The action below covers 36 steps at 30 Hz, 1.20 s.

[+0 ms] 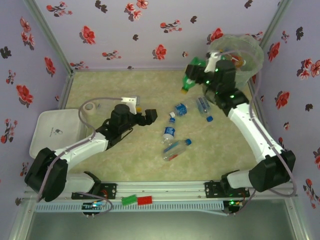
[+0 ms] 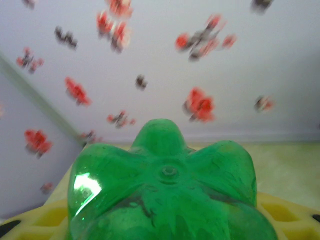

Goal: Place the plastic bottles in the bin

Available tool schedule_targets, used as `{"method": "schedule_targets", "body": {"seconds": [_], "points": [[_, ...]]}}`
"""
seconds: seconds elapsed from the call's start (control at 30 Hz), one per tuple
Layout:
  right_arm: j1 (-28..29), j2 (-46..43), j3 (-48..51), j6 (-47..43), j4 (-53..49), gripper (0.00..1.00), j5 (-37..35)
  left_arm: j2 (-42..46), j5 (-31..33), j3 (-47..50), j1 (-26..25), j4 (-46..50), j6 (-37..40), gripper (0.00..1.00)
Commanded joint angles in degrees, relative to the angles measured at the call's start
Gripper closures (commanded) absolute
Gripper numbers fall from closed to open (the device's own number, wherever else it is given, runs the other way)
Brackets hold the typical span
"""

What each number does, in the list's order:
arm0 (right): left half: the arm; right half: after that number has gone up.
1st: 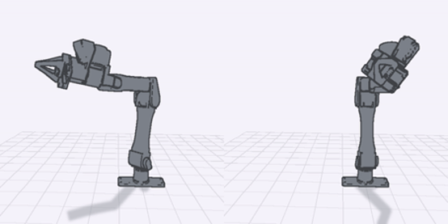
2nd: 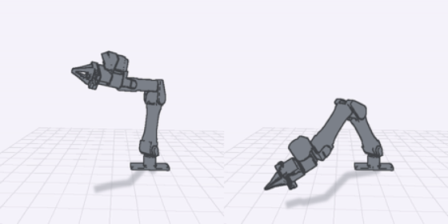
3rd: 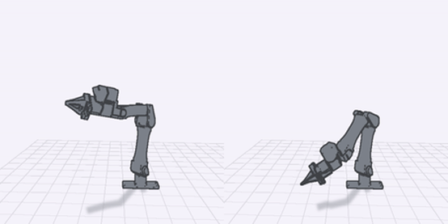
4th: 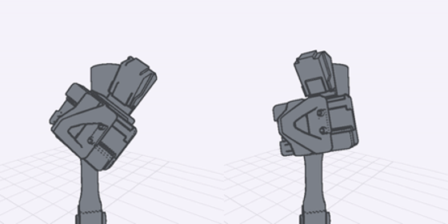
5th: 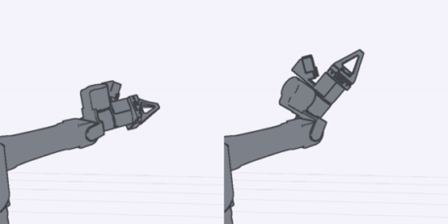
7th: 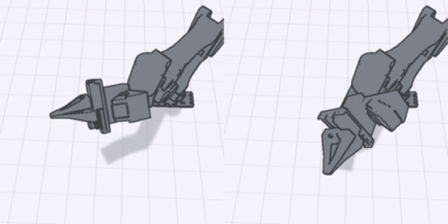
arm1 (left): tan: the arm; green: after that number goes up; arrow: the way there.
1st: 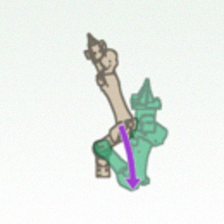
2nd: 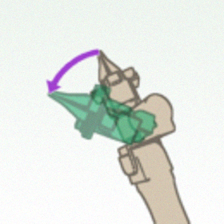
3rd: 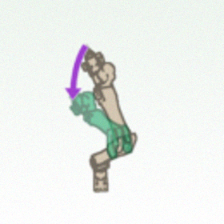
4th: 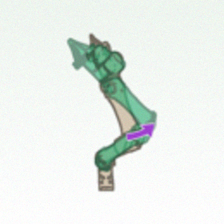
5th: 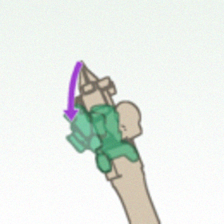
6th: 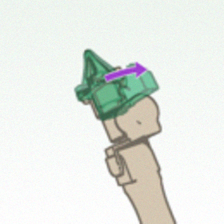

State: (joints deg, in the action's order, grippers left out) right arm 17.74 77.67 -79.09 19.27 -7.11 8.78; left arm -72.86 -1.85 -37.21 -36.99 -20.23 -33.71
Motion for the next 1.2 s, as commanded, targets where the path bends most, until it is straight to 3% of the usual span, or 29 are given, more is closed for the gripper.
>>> {"method": "schedule_targets", "body": {"seconds": [0.0, 0.17, 0.4, 0.73, 0.9, 0.97, 1.13, 1.17], "points": [[-3.96, -0.67, -6.10, -4.04, -5.67, 0.58, -5.10, 2.25, 7.03, 3.79, 1.73, -3.34, -6.83, 0.00], [-7.23, 1.32, -12.71, -10.74, -5.28, 0.60, -16.76, 1.89, 7.69, 7.28, 3.86, -5.60, -11.20, 0.00], [-11.81, 11.93, -23.41, -18.47, -9.06, 0.63, -30.69, 1.37, 6.48, 9.19, 3.81, -6.35, -14.23, 0.00], [-16.02, 26.82, -37.51, -18.70, -20.19, 0.62, -31.09, 4.95, 5.29, 11.20, 3.16, -5.03, -14.75, 0.00], [-16.76, 32.58, -44.23, -17.54, -27.71, 0.58, -30.71, 5.45, 5.42, 11.20, 2.93, -4.34, -14.50, 0.00], [-16.85, 34.11, -46.48, -17.17, -29.83, 0.49, -31.47, 5.16, 5.40, 11.19, 2.93, -4.70, -14.57, 0.00], [-16.77, 34.14, -49.77, -16.39, -31.40, 0.03, -32.40, 4.45, 5.00, 10.86, 2.76, -5.26, -14.35, 0.00], [-16.77, 33.65, -50.04, -16.15, -31.32, 0.00, -31.98, 4.45, 4.84, 10.84, 2.80, -5.26, -14.21, 0.00]]}}
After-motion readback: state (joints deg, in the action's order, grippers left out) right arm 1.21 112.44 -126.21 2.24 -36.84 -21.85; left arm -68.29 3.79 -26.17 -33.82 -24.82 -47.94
